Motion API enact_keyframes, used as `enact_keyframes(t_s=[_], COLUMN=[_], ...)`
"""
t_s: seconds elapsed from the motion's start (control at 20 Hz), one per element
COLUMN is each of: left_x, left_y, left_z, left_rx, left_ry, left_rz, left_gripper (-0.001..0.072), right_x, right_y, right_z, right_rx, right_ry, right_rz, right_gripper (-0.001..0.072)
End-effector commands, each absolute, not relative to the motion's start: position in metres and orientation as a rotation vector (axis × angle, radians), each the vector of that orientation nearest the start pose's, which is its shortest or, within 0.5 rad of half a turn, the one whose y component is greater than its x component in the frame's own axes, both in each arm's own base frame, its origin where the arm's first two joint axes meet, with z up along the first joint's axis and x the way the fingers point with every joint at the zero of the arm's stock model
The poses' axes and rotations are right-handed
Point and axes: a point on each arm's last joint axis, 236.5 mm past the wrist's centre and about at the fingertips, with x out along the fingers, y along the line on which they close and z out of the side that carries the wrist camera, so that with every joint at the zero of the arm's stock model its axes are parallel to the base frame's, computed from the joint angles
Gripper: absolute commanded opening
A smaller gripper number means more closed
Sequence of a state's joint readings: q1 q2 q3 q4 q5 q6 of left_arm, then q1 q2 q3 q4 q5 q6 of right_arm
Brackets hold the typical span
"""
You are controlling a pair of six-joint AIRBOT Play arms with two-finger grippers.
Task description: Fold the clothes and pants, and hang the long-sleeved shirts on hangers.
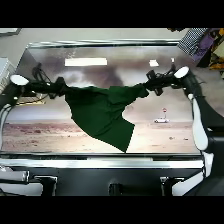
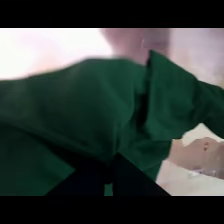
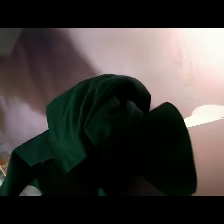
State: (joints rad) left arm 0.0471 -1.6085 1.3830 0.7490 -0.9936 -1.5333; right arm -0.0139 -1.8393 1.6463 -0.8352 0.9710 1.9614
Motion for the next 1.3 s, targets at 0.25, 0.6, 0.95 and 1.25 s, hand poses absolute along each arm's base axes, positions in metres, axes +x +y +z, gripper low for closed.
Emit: enact_keyframes(t_s=[0.25, 0.6, 0.95, 1.25], left_x=[0.506, 0.499, 0.496, 0.496], left_y=[-0.123, -0.116, -0.118, -0.118], left_z=[-0.011, 0.007, 0.007, 0.007], left_rx=[-0.817, -0.801, -0.8, -0.8], left_ry=[1.158, 1.184, 1.198, 1.197], left_rz=[-0.339, -0.393, -0.401, -0.401], left_gripper=[0.002, 0.002, 0.002, 0.002], right_x=[0.521, 0.377, 0.245, 0.228], right_y=[0.119, 0.03, 0.156, 0.206], right_z=[0.005, 0.0, -0.066, -0.088], right_rx=[0.93, 0.689, 0.91, 0.868], right_ry=[1.262, 1.452, 1.58, 1.568], right_rz=[0.33, 0.134, 0.262, 0.245], right_gripper=[0.0328, 0.0431, 0.0493, 0.0493])
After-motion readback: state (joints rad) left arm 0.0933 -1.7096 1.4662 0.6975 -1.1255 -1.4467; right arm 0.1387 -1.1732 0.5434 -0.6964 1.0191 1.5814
